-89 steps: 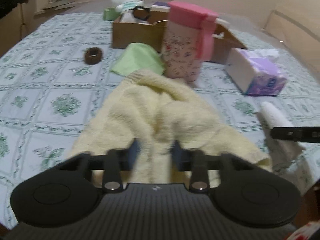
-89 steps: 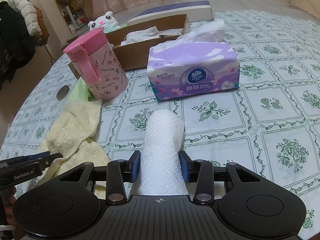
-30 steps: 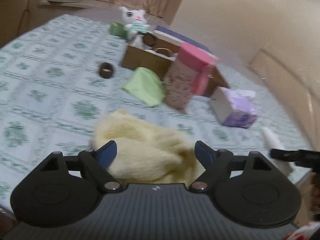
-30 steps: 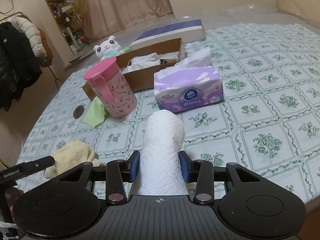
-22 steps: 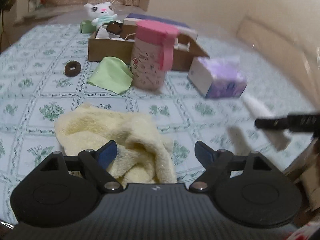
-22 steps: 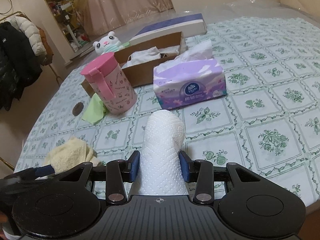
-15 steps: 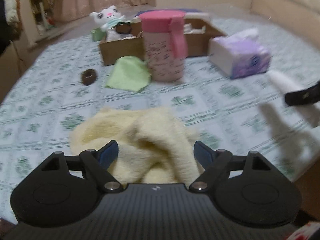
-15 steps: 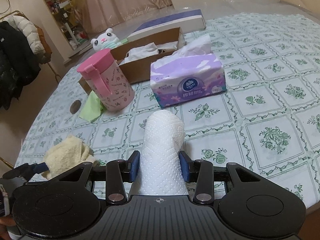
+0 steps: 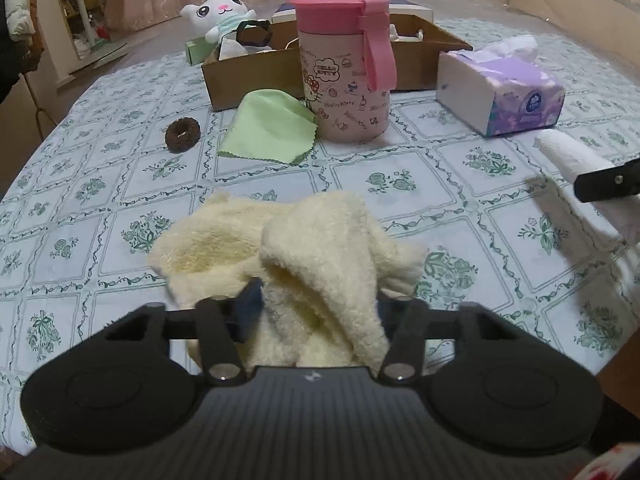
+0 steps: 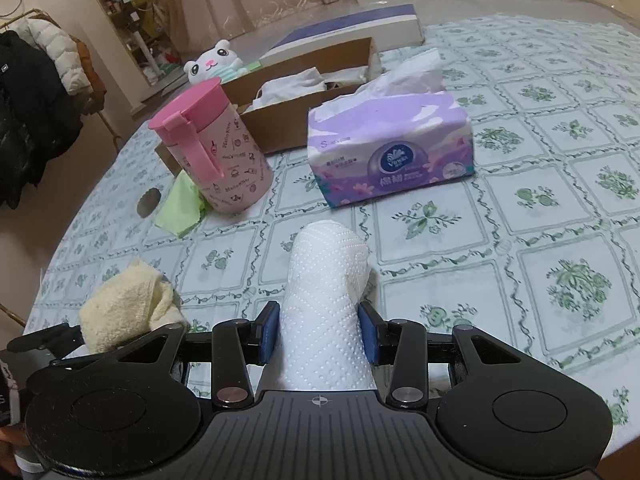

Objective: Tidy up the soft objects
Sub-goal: 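Carry the yellow towel with the left tool while the right tool carries the white towel to the box, then open the left tool over the box while the right tool releases the white towel there, then move both tools back toward the green cloth and brown hair tie, then grasp the brown hair tie with the left tool while the right tool grasps the green cloth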

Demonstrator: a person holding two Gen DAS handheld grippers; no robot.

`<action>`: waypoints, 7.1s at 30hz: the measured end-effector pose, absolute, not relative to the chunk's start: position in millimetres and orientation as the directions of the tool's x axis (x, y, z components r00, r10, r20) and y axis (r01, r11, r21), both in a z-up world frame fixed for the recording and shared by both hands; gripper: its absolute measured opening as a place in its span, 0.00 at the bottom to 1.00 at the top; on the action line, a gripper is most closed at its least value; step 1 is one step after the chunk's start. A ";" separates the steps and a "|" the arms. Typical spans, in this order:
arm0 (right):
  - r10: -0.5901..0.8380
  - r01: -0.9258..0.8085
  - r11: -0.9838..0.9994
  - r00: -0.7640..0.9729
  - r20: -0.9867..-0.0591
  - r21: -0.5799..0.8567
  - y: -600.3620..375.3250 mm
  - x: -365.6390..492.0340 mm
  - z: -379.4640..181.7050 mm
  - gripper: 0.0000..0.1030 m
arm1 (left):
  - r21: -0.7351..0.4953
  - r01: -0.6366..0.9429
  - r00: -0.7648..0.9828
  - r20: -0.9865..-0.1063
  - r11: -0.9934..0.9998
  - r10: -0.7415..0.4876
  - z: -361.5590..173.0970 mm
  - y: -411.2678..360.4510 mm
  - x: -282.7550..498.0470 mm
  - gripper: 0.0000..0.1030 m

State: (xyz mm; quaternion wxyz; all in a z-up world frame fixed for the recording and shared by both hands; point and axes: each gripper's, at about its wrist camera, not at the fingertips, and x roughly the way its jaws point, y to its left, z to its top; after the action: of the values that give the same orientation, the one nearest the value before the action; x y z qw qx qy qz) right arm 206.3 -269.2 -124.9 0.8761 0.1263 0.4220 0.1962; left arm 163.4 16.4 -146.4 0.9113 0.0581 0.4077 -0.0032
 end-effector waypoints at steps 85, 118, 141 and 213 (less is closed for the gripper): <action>0.467 -0.448 0.874 0.671 -0.576 0.187 -214.4 484.3 -72.5 0.40 | 0.153 0.215 0.761 -0.645 0.965 -0.067 -74.3 33.8 521.5 0.53; 0.431 -0.325 0.903 0.675 -0.599 0.283 -227.3 476.4 -80.7 0.72 | 0.032 0.158 0.747 -0.658 0.987 -0.099 -50.4 92.1 462.6 0.58; 0.439 -0.238 0.881 0.734 -0.517 0.410 -259.0 336.7 -34.9 0.72 | -0.067 0.017 0.744 -0.665 0.998 -0.058 -20.2 127.7 318.6 0.58; 0.300 -0.277 0.951 0.718 -0.628 0.138 -17.5 298.3 -172.9 0.60 | -0.047 -0.039 0.724 -0.690 0.998 -0.004 -138.5 183.6 282.2 0.47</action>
State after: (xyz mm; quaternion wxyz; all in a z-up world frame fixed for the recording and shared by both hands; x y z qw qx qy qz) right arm 298.3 -17.5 -172.9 0.9267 0.0169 0.3416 0.1555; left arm 282.2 183.6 -138.5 0.9280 -0.0289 0.3714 0.0094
